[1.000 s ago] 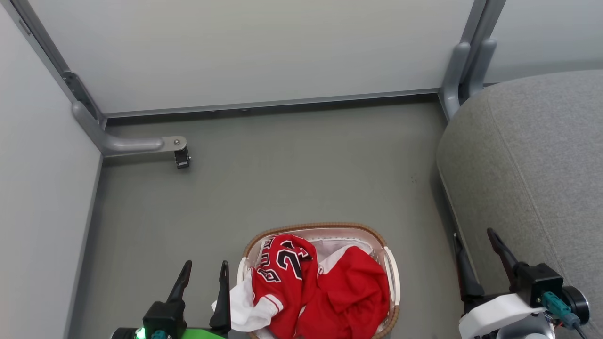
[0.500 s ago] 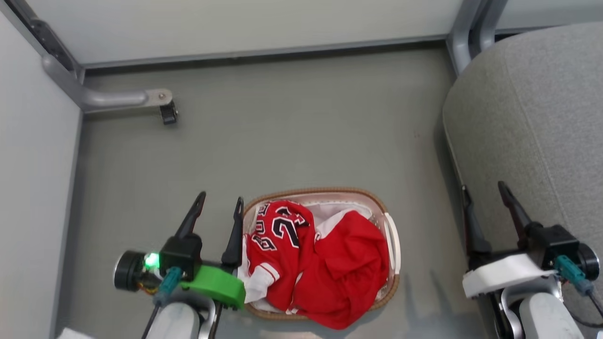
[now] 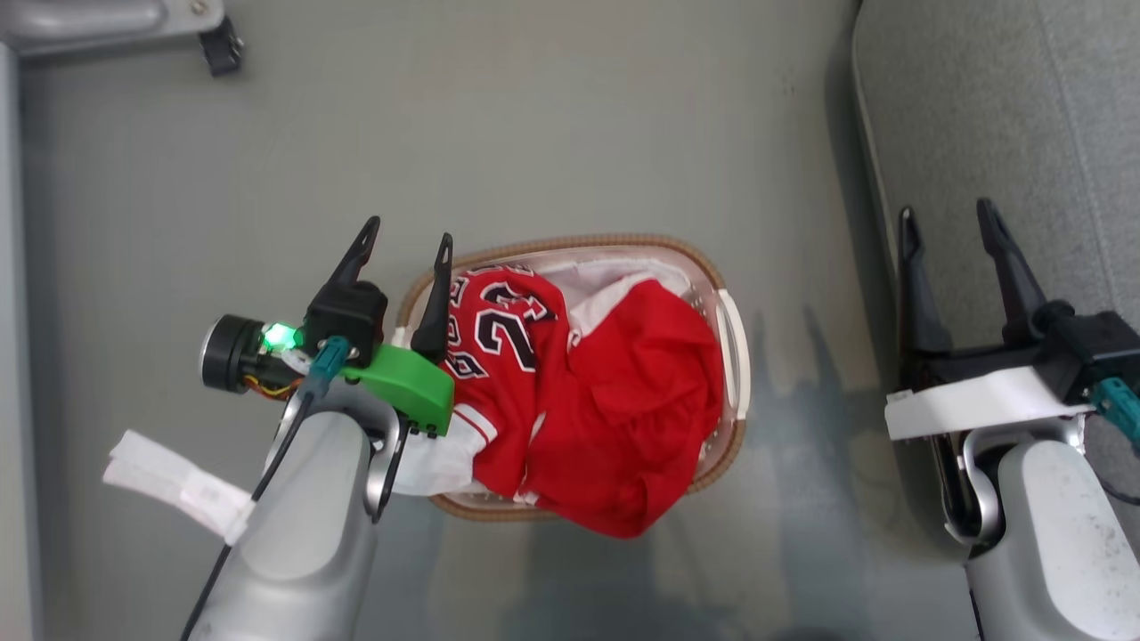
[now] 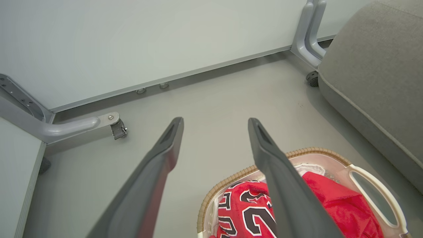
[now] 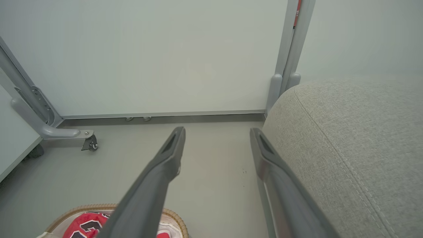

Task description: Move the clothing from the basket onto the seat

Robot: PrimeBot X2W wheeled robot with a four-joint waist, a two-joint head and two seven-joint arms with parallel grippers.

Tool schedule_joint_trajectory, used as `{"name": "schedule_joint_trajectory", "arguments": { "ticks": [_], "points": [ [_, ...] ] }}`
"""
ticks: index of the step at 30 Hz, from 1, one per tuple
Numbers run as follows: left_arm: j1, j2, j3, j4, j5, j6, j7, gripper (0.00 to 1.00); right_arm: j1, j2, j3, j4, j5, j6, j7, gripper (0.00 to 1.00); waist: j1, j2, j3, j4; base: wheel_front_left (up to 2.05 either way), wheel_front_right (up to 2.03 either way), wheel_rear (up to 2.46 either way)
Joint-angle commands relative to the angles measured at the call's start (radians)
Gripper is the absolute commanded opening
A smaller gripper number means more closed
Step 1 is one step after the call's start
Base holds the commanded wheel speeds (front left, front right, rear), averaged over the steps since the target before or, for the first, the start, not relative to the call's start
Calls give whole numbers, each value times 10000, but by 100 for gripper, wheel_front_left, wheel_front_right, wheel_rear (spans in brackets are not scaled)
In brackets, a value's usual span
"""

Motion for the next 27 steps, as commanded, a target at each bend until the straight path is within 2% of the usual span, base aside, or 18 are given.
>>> {"name": "schedule_joint_trajectory", "arguments": {
  "ticks": [1,6,15,21,27],
  "points": [
    [-408,63,-109,295,18,47,-10,100,-253,-41,22,-61,79,-6,-21,100,-2,-1,1485,-524,0,0,0],
    [-1212,64,-814,1649,155,47,-10,100,-713,-38,118,-114,308,-6,-21,100,-2,-1,2259,-777,0,0,0],
    [-2220,68,-1680,3591,417,143,-9,100,-1114,-38,381,-155,609,-6,-21,100,-2,-1,2947,-1137,0,0,0],
    [-3070,68,-2080,4684,512,322,51,100,-1307,-38,624,-122,822,-6,-21,100,-2,-1,3233,-1392,0,0,0],
    [-3707,68,-2329,5633,590,715,364,100,-1315,-38,759,-100,1020,-7,-21,100,-2,-1,3392,-1600,0,0,0]
  ]
}}
